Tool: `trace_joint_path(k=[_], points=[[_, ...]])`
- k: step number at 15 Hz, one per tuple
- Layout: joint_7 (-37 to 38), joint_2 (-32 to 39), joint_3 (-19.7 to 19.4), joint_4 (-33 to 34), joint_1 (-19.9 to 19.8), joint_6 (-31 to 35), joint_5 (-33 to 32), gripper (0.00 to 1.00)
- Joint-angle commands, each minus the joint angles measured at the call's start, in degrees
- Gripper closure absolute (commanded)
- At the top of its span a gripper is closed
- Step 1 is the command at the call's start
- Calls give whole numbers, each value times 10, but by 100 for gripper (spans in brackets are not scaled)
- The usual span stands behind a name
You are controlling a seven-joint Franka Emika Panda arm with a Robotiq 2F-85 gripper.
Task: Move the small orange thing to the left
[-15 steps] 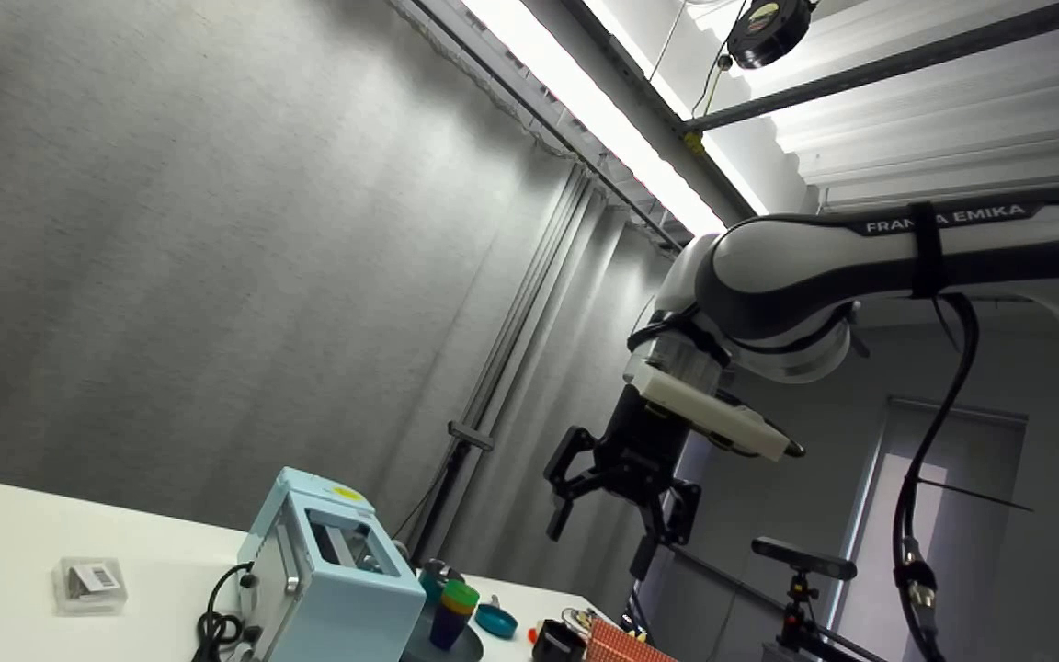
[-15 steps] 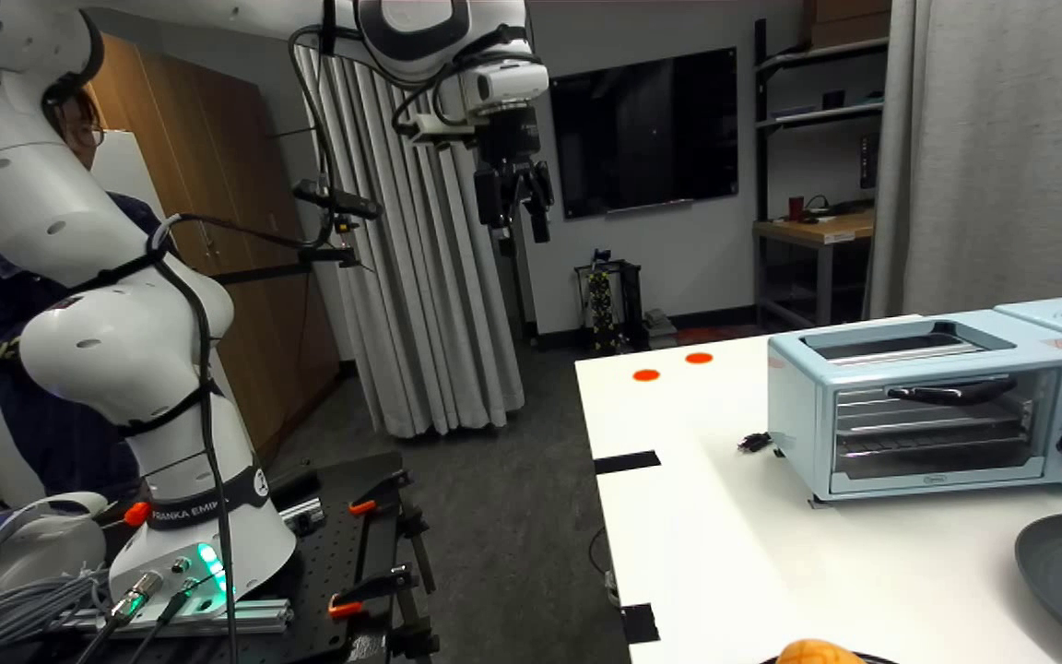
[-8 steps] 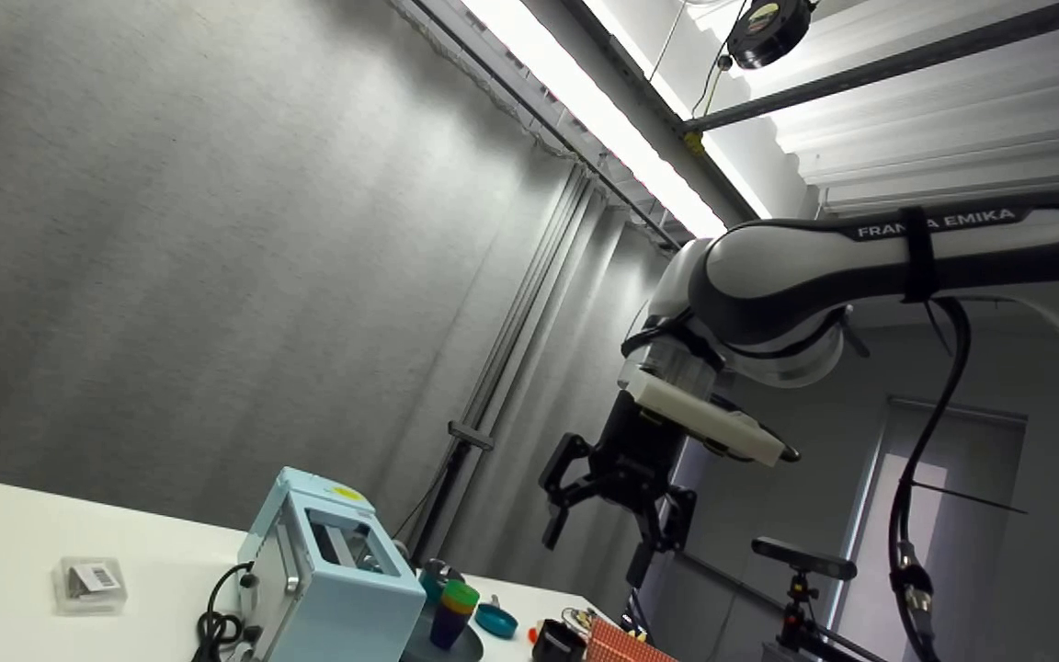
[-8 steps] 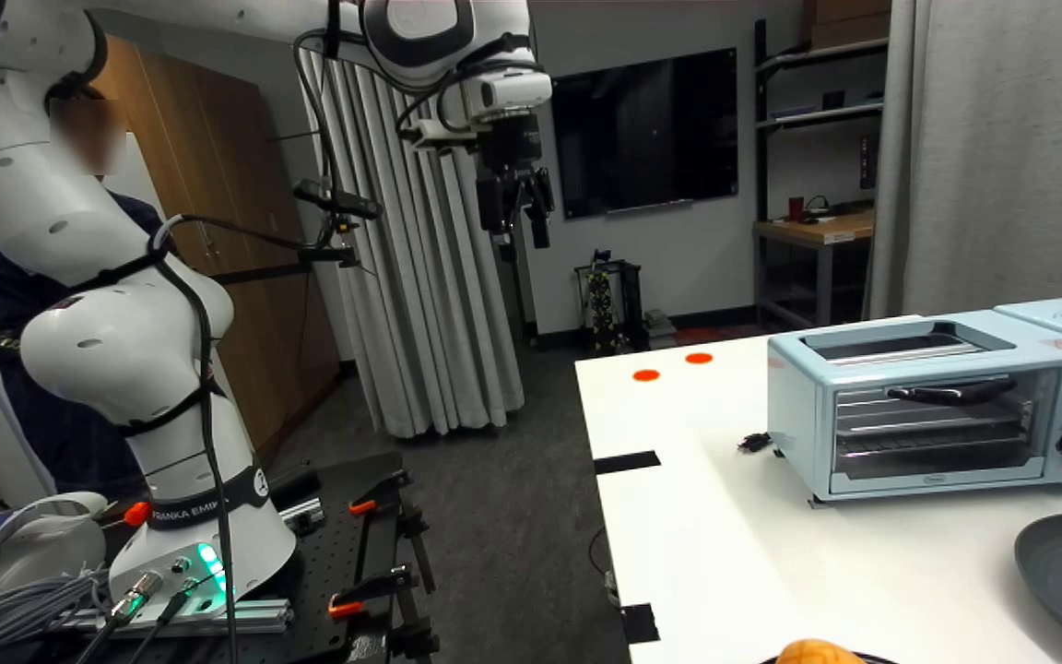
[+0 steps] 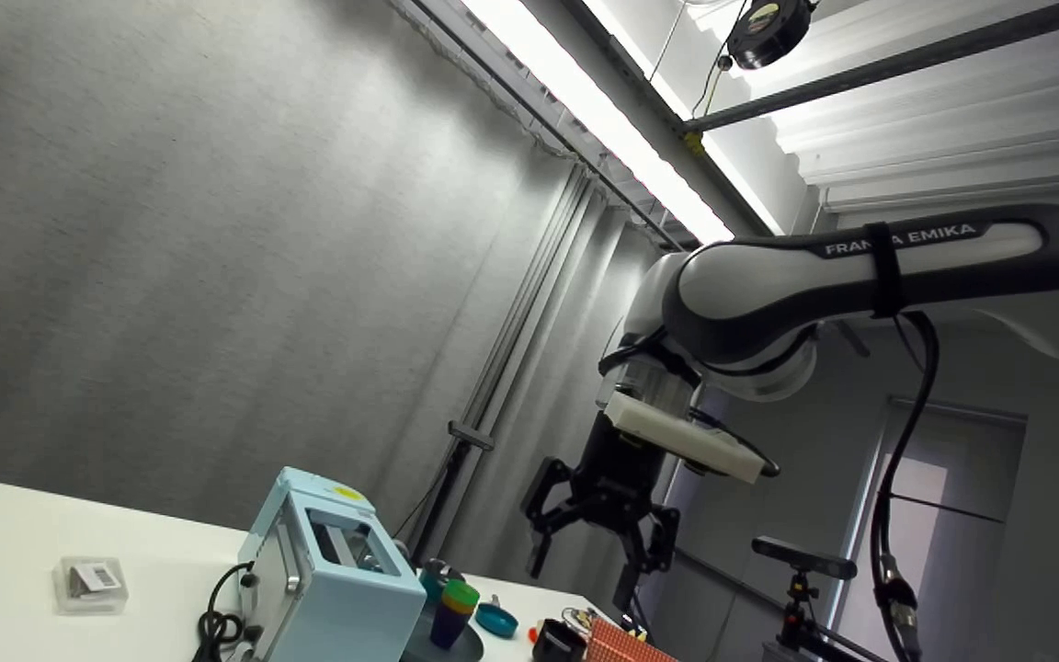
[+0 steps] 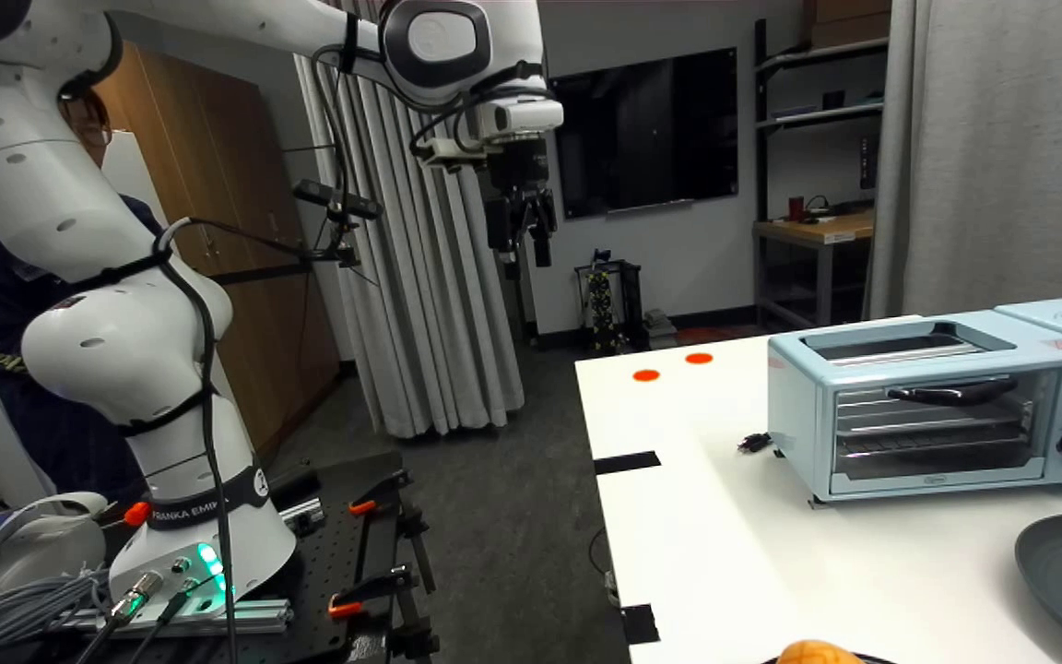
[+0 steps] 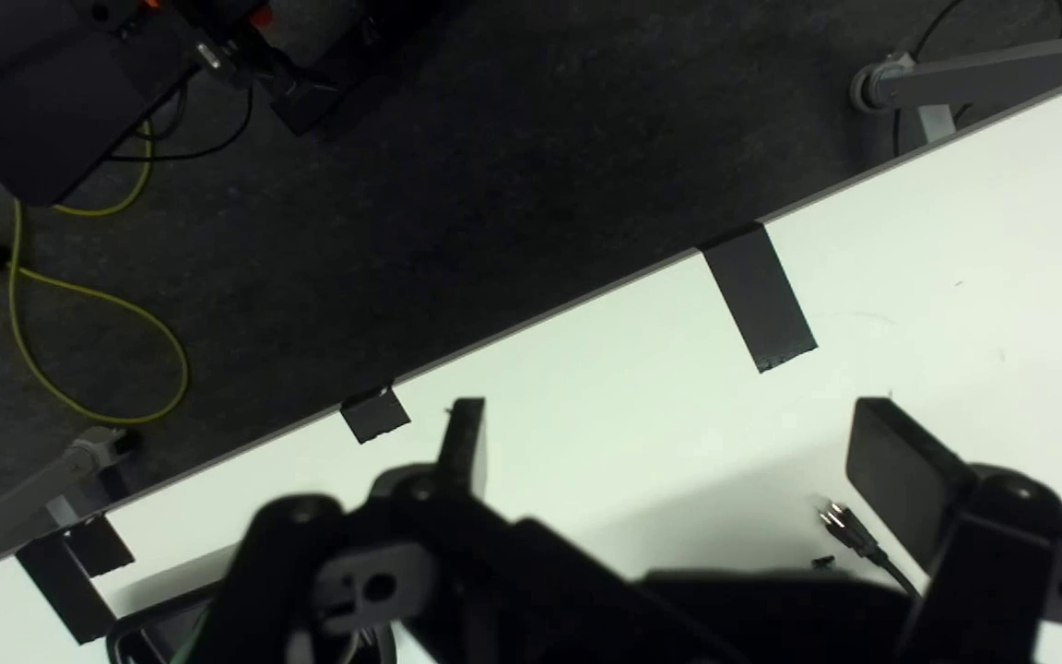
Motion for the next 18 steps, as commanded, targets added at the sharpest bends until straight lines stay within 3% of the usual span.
trace_joint_path(k=[1, 10, 18], points=[[3, 37, -32, 23, -19, 14, -5, 0], [-1, 135, -129, 131, -63, 37, 11, 0], [-2, 131, -140, 138, -60, 34, 4, 0]])
